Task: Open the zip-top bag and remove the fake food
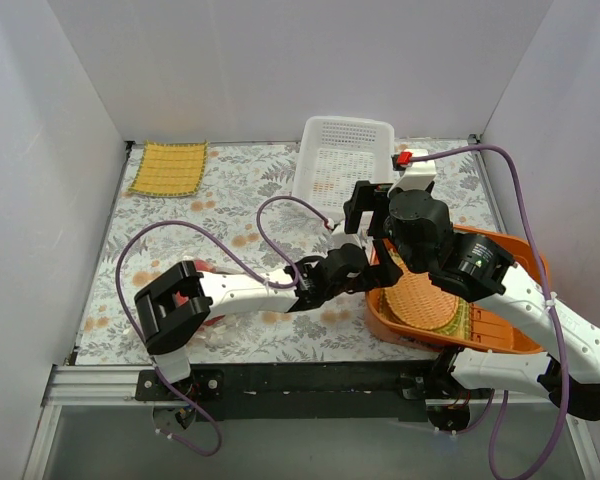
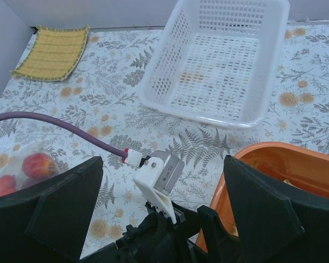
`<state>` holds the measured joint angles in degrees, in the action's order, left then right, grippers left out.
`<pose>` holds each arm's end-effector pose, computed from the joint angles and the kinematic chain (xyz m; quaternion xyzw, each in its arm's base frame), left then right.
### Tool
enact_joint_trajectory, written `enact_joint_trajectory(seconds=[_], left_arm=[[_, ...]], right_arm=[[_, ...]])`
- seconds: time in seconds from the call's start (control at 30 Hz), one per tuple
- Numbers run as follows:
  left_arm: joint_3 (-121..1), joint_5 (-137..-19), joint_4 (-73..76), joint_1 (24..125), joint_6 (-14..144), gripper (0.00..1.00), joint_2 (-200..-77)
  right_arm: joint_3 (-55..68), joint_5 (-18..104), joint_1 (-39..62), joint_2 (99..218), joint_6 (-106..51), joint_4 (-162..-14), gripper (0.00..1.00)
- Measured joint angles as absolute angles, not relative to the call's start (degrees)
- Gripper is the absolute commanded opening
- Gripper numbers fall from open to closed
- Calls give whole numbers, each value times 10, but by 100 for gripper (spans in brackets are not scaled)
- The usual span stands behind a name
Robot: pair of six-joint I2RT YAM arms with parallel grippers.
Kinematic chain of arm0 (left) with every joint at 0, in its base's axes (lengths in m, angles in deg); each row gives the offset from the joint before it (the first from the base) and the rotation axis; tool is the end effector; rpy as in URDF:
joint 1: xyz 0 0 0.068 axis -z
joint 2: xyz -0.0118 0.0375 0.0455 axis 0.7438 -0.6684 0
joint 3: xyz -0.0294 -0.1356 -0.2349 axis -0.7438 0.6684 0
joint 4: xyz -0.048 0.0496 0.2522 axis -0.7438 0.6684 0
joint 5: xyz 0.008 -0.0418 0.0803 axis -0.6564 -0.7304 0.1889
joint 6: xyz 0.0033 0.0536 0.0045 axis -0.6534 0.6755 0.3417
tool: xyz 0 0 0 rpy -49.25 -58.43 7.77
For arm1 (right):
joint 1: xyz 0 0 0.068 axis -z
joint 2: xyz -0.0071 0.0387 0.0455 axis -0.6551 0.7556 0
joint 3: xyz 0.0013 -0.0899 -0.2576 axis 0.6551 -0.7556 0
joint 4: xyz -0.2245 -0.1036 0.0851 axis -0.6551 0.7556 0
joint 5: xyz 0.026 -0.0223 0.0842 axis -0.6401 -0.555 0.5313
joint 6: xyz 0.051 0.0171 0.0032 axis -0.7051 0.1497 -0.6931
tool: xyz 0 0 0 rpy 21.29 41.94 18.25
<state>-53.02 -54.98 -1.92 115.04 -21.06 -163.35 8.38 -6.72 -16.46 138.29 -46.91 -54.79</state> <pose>0.1638 -0.3623 0.2279 -0.2888 0.8082 -0.4821 0.1759 0.1308 0.1603 0.4422 0.0032 0.7812 0.1561 0.6044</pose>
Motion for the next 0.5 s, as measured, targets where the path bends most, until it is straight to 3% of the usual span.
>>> enact_joint_trajectory(seconds=[0.5], left_arm=[[-485, -521, -37, 1183, -218, 98, -1597]], right_arm=[[73, -52, -165, 1376, -472, -535, 98]])
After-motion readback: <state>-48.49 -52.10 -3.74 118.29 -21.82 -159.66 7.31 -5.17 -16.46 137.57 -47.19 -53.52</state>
